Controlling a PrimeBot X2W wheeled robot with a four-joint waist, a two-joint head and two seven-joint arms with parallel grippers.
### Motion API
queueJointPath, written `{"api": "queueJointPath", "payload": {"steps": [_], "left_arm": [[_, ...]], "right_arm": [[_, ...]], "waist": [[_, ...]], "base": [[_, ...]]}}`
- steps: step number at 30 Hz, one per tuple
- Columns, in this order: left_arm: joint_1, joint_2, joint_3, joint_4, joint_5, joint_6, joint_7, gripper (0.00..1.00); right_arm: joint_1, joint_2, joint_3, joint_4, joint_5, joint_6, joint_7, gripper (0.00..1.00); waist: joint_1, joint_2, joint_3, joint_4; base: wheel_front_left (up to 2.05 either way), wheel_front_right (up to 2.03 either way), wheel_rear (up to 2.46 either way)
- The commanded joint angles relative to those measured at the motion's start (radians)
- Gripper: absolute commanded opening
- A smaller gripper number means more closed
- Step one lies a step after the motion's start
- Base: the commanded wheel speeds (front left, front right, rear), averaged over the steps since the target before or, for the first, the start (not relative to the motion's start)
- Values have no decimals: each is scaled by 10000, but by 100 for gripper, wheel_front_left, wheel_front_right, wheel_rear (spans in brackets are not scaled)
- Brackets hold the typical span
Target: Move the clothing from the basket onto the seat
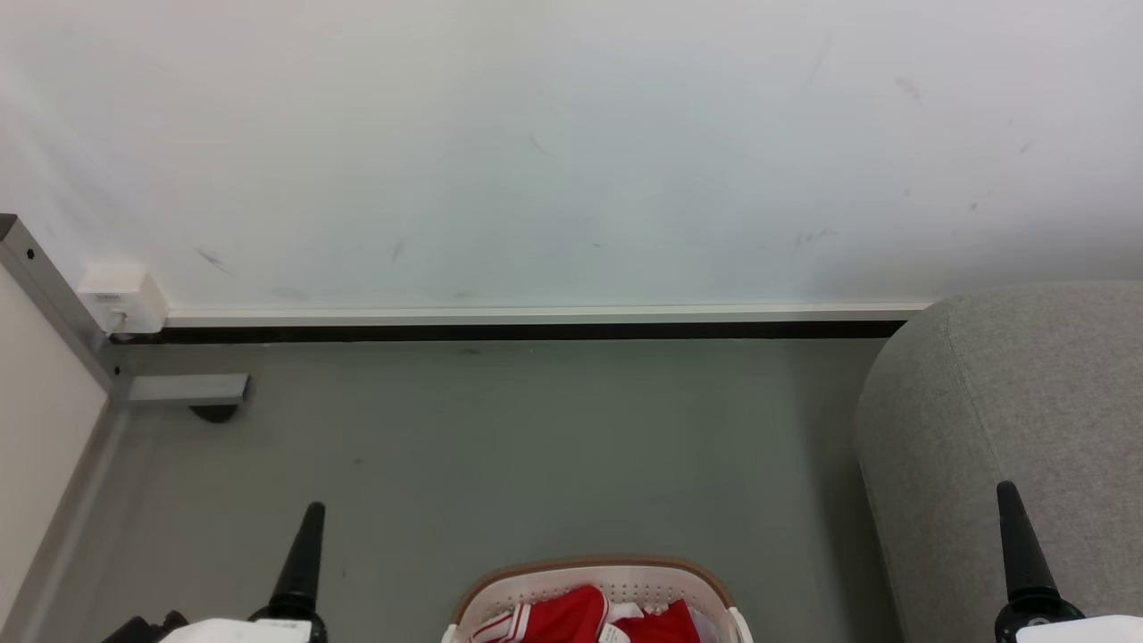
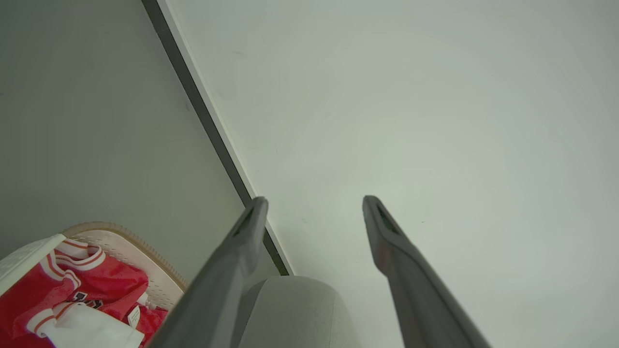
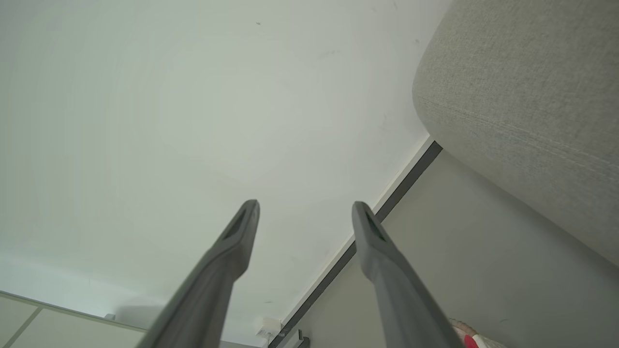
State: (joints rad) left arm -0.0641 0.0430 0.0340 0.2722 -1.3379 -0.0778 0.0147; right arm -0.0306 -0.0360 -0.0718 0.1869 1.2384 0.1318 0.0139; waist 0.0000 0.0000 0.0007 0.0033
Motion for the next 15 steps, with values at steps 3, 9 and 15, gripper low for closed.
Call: {"api": "queueJointPath", "payload": {"steps": [3, 9, 15], "left_arm": [[-78, 114, -23, -258, 948, 48, -224, 100], [-10, 131, -41, -387, 2253, 69, -463, 100], [43, 277, -150, -518, 3704, 83, -688, 100]], "right_arm": [[34, -155, 144, -384, -1230, -4, -217, 100], [143, -260, 306, -547, -2724, -5, -453, 100], [234, -290, 384, -544, -4039, -6, -672, 100]], "waist": [[0, 0, -3, 9], [0, 0, 0, 18], [0, 0, -3, 14]], "base": [[0, 0, 0], [0, 0, 0], [0, 0, 0]]}}
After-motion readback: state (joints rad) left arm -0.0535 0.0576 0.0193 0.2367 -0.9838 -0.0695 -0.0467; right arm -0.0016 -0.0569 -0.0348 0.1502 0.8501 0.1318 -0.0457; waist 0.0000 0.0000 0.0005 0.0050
